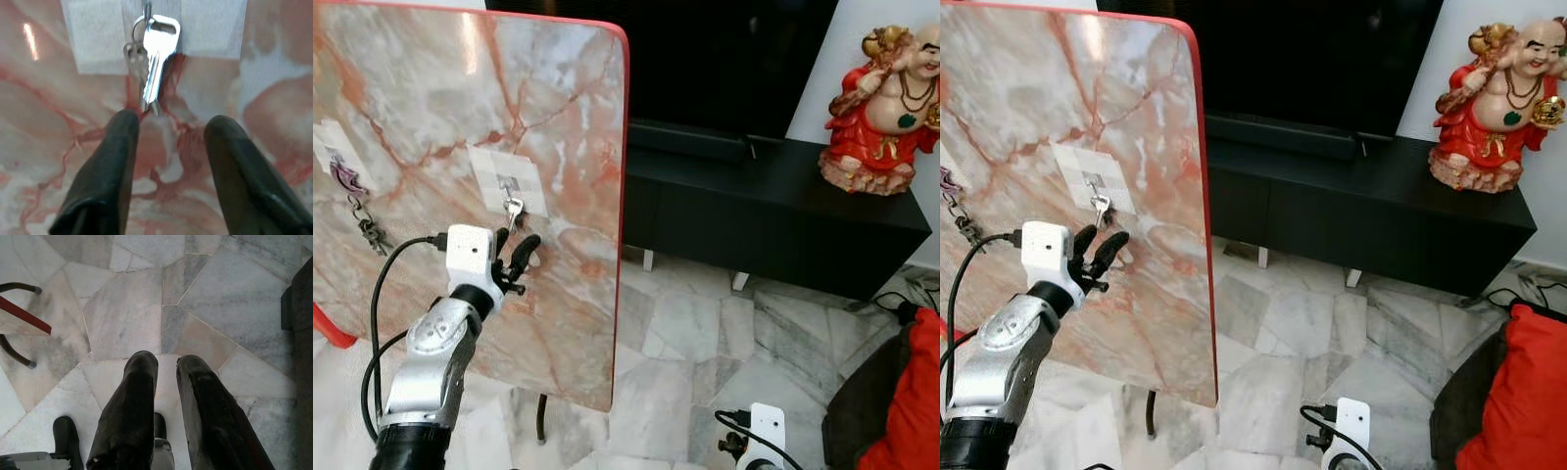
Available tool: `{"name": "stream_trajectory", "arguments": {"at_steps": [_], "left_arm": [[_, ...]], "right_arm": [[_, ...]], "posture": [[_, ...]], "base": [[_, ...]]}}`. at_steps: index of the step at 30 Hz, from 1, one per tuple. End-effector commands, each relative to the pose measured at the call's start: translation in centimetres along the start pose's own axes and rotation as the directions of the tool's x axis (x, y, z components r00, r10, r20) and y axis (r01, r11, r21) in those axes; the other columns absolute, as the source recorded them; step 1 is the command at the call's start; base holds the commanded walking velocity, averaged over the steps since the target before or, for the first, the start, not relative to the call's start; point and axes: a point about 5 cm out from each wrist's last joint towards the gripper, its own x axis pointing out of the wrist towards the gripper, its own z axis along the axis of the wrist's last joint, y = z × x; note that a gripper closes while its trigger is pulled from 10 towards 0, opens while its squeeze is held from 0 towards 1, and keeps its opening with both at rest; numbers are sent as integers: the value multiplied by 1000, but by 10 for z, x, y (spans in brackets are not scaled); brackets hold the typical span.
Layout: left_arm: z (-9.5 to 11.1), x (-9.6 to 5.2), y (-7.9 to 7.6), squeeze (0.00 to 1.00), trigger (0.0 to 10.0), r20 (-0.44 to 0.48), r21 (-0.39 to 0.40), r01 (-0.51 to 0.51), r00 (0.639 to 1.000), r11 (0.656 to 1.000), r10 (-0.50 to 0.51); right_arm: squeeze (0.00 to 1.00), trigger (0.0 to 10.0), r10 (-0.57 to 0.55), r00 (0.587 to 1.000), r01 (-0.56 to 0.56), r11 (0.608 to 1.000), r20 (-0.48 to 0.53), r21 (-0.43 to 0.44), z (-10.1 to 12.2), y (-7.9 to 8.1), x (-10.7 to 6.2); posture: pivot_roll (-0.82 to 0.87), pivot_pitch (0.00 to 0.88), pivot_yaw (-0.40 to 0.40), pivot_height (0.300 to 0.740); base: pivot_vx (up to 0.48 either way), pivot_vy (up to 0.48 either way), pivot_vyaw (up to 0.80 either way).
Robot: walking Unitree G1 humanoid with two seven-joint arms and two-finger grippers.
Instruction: Hang keys on a hook
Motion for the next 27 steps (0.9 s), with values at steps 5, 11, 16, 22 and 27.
{"name": "stream_trajectory", "arguments": {"at_steps": [5,11,16,22,27], "left_arm": [[-9,-16,-4,796,10000,-25,-44,13,1000,999,-14],[-66,-38,-3,0,10000,-228,-82,-15,974,996,-4],[-112,-57,-2,0,10000,-389,-88,-82,920,993,41],[-155,-76,6,0,10000,-570,-29,-180,811,983,132],[-194,-108,5,0,10000,-740,49,-249,642,967,202]], "right_arm": [[0,10000,-20,1000,20,1000,-5,17,-1,-5,0],[0,10000,-27,1000,27,999,-9,18,-2,-7,-1],[0,10000,-34,999,34,999,-12,18,-3,-10,-1],[0,10000,-40,999,41,999,-25,11,-6,-12,-2],[0,10000,-49,998,50,999,-40,15,-12,-16,-3]], "posture": [[52,0,-58,740],[53,0,-57,740],[41,0,-53,740],[36,0,-49,740],[28,0,-38,740]], "base": [[0,0,0],[0,0,0],[0,0,0],[0,0,0],[0,0,0]]}}
